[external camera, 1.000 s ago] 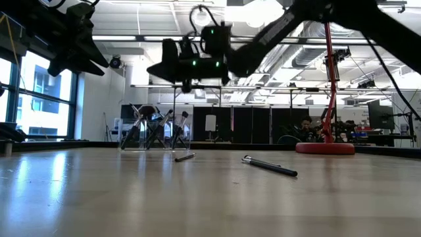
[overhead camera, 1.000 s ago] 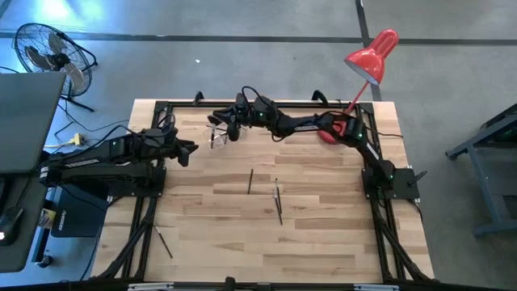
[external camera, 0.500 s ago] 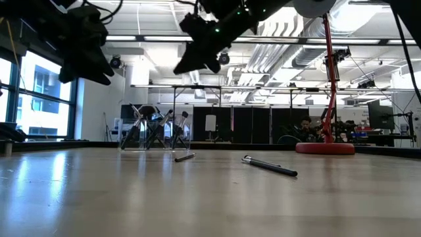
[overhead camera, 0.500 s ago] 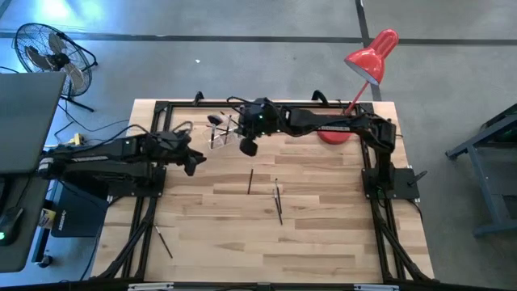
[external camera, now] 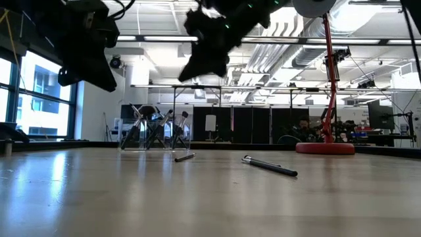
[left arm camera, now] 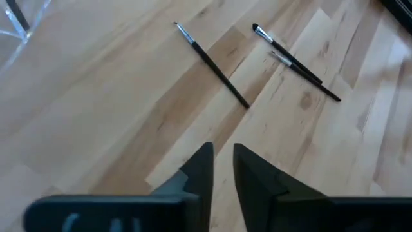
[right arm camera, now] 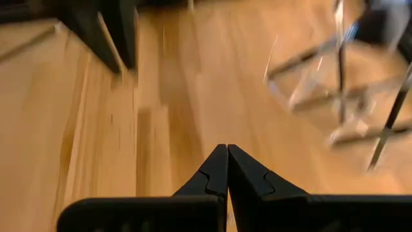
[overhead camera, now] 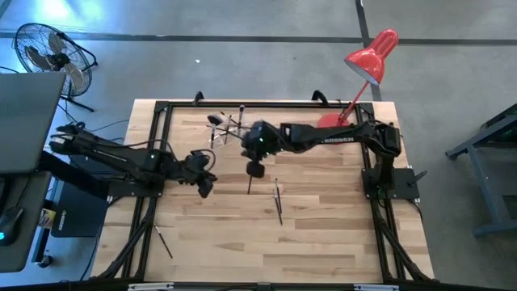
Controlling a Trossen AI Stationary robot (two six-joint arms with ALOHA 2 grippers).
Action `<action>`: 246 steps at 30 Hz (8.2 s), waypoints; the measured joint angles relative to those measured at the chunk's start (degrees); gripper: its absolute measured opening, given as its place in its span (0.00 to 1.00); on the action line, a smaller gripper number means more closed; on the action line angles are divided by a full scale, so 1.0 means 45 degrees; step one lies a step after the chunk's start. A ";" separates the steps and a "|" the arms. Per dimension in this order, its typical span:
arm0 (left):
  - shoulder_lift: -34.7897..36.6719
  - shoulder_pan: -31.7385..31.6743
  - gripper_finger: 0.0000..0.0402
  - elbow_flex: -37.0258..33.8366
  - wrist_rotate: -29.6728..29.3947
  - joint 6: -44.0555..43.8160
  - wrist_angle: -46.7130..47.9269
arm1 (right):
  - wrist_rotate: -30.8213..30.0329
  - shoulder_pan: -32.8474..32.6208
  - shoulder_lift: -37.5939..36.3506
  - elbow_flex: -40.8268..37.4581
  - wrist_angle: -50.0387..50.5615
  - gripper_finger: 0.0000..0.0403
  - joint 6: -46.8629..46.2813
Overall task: Put items in baskets/containers
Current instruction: Put the eyeshadow brush into the transparent organizer
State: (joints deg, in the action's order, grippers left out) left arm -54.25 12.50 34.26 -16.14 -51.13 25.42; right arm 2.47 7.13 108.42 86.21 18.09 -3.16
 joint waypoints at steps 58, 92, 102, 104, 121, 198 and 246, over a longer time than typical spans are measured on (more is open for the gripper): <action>-1.1610 0.6078 0.00 0.3834 1.3735 -0.0482 0.6447 | 0.0361 -0.0538 -1.0764 -1.3794 -0.7307 0.00 -0.2643; -1.1571 0.3152 0.00 0.4708 0.8125 -0.2356 0.7561 | 0.1400 -0.0538 -1.0759 -1.3794 -0.7311 0.00 -0.2628; -1.1601 0.2044 0.00 0.6460 0.3951 -0.2293 0.7809 | 0.1864 -0.0538 -1.0759 -1.3794 -0.7311 0.00 -0.2953; -1.1624 0.1817 0.00 0.6946 0.2863 -0.2127 0.7431 | 0.1859 -0.0538 -1.0759 -1.3794 -0.7311 0.00 -0.2953; -1.0141 0.1053 0.00 0.9435 -0.1185 -0.2493 0.6714 | 0.1810 -0.0538 -1.0754 -1.3794 -0.7317 0.00 -0.3397; 0.4321 0.0804 0.00 -0.2040 -0.0537 0.3646 -0.1227 | -0.2945 -0.1966 0.0073 -0.0378 -0.1604 0.39 -0.1593; -0.5746 0.0512 0.00 0.3239 -0.0489 0.3990 -0.4149 | -0.0429 -0.2568 -0.8410 -1.3181 -0.9629 0.07 -0.2315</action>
State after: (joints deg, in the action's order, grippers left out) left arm -80.11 14.80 48.84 -18.34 -33.17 6.75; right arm 0.54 -4.43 70.58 26.90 -25.24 -13.58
